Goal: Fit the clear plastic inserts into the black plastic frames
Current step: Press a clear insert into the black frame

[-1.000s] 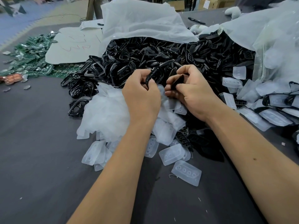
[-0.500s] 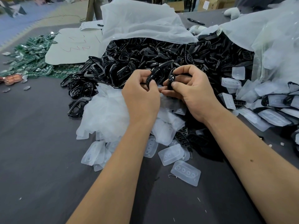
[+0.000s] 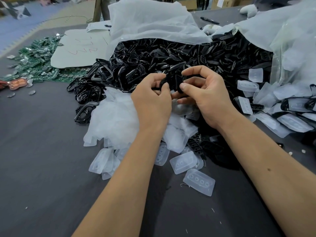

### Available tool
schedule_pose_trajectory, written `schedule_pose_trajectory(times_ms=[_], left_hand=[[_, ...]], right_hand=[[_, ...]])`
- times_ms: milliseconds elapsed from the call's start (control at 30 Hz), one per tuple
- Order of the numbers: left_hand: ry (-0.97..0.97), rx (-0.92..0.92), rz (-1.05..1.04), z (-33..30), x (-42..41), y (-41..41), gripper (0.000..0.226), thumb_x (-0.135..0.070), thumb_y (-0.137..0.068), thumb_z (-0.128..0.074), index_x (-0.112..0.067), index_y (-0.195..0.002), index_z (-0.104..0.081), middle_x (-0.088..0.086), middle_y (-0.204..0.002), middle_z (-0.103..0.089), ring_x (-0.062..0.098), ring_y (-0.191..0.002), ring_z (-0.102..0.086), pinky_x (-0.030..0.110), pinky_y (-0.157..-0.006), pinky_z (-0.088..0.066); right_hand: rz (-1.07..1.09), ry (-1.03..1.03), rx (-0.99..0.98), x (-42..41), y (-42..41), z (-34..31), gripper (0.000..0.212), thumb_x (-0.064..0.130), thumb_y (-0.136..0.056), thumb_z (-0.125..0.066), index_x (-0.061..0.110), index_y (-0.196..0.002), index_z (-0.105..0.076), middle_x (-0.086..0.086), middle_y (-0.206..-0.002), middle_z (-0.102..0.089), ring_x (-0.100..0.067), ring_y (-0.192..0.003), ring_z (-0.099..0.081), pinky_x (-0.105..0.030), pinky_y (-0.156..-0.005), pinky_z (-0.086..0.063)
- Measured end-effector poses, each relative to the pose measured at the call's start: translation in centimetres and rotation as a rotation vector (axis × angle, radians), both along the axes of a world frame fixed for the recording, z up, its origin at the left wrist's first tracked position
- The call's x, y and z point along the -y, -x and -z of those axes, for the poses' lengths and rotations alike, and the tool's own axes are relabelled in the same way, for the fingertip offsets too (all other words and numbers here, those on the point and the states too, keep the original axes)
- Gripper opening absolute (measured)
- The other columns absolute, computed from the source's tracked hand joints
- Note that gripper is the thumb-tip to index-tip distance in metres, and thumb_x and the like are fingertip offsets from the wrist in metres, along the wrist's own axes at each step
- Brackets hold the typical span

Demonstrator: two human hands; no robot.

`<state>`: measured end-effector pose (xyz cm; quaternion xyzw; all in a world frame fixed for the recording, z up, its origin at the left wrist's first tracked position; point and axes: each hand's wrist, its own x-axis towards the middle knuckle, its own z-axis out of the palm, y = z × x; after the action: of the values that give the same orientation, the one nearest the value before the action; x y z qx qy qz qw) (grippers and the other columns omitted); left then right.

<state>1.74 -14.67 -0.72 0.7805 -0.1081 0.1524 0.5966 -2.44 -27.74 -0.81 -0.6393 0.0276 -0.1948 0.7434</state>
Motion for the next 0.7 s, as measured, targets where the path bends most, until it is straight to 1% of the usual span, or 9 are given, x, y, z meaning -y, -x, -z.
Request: schedule_pose_trajectory(times_ms=[67, 100, 167, 200, 267, 333, 400, 567, 700], left_hand=[[0.005, 0.003, 0.004, -0.03, 0.00, 0.00, 0.019, -0.005, -0.094, -0.070, -0.017, -0.105, -0.078, -0.008, -0.089, -0.071, -0.005, -0.072, -0.063, 0.016, -0.073, -0.054], [0.018, -0.005, 0.013, -0.01, 0.00, -0.07, 0.019, -0.005, -0.094, -0.069, -0.017, -0.105, -0.078, -0.007, -0.089, -0.071, -0.001, -0.074, -0.067, 0.023, -0.075, -0.057], [0.045, -0.022, 0.033, 0.14, 0.05, -0.19, 0.019, -0.005, -0.095, -0.068, -0.018, -0.104, -0.078, -0.002, -0.086, -0.071, 0.018, -0.073, -0.072, 0.036, -0.074, -0.061], [0.053, -0.021, 0.039, 0.21, 0.06, -0.24, 0.018, -0.005, -0.096, -0.068, -0.018, -0.104, -0.078, -0.001, -0.084, -0.071, 0.024, -0.071, -0.072, 0.037, -0.070, -0.061], [0.077, -0.018, 0.050, 0.36, 0.07, -0.34, 0.017, -0.004, -0.097, -0.067, -0.015, -0.103, -0.078, 0.002, -0.084, -0.072, 0.024, -0.064, -0.071, 0.028, -0.060, -0.057], [0.096, -0.021, 0.056, 0.44, 0.06, -0.44, 0.017, -0.003, -0.097, -0.066, -0.014, -0.102, -0.078, 0.004, -0.083, -0.072, 0.017, -0.055, -0.069, 0.020, -0.054, -0.052], [0.110, -0.026, 0.065, 0.50, 0.08, -0.48, 0.017, -0.002, -0.097, -0.065, -0.013, -0.102, -0.078, 0.005, -0.083, -0.072, 0.010, -0.049, -0.066, 0.017, -0.051, -0.050], [0.133, -0.055, 0.072, 0.47, 0.11, -0.47, 0.022, 0.000, -0.098, -0.060, -0.013, -0.099, -0.079, 0.005, -0.084, -0.074, 0.008, -0.050, -0.067, 0.021, -0.055, -0.054], [0.152, -0.114, 0.103, 0.31, 0.05, -0.42, 0.031, 0.003, -0.097, -0.054, -0.014, -0.103, -0.079, 0.005, -0.091, -0.076, 0.010, -0.055, -0.071, 0.022, -0.056, -0.054]], right_hand=[[0.004, 0.001, 0.006, 0.05, -0.04, -0.01, 0.032, -0.012, -0.096, -0.061, 0.002, -0.124, -0.061, -0.012, -0.087, -0.061, -0.034, -0.080, -0.079, -0.026, -0.061, -0.061], [0.006, -0.008, 0.009, 0.07, -0.09, 0.00, 0.033, -0.012, -0.096, -0.059, 0.004, -0.124, -0.063, -0.012, -0.087, -0.060, -0.033, -0.080, -0.079, -0.026, -0.062, -0.061], [0.015, -0.034, 0.015, 0.22, -0.18, 0.03, 0.032, -0.012, -0.096, -0.057, 0.004, -0.122, -0.067, -0.009, -0.084, -0.060, -0.032, -0.081, -0.079, -0.026, -0.063, -0.060], [0.023, -0.049, 0.015, 0.28, -0.24, 0.06, 0.029, -0.011, -0.097, -0.058, 0.004, -0.119, -0.068, -0.006, -0.080, -0.062, -0.031, -0.081, -0.079, -0.026, -0.062, -0.060], [0.046, -0.086, 0.018, 0.29, -0.30, 0.13, 0.018, -0.005, -0.098, -0.061, 0.005, -0.110, -0.069, -0.002, -0.074, -0.067, -0.032, -0.079, -0.079, -0.025, -0.058, -0.059], [0.076, -0.125, 0.023, 0.21, -0.29, 0.16, 0.006, 0.001, -0.098, -0.065, 0.007, -0.098, -0.067, -0.002, -0.073, -0.068, -0.034, -0.076, -0.079, -0.026, -0.053, -0.057], [0.108, -0.136, 0.031, 0.10, -0.30, 0.21, 0.009, 0.006, -0.097, -0.070, 0.009, -0.091, -0.064, -0.004, -0.075, -0.070, -0.036, -0.077, -0.079, -0.027, -0.051, -0.056], [0.215, -0.028, 0.046, 0.10, -0.41, 0.41, 0.015, 0.010, -0.092, -0.078, 0.009, -0.084, -0.066, -0.002, -0.066, -0.069, -0.022, -0.061, -0.073, -0.023, -0.042, -0.047], [0.239, -0.010, 0.049, 0.09, -0.35, 0.40, 0.018, 0.009, -0.091, -0.079, 0.010, -0.080, -0.065, -0.002, -0.065, -0.069, -0.020, -0.058, -0.070, -0.023, -0.042, -0.047]])
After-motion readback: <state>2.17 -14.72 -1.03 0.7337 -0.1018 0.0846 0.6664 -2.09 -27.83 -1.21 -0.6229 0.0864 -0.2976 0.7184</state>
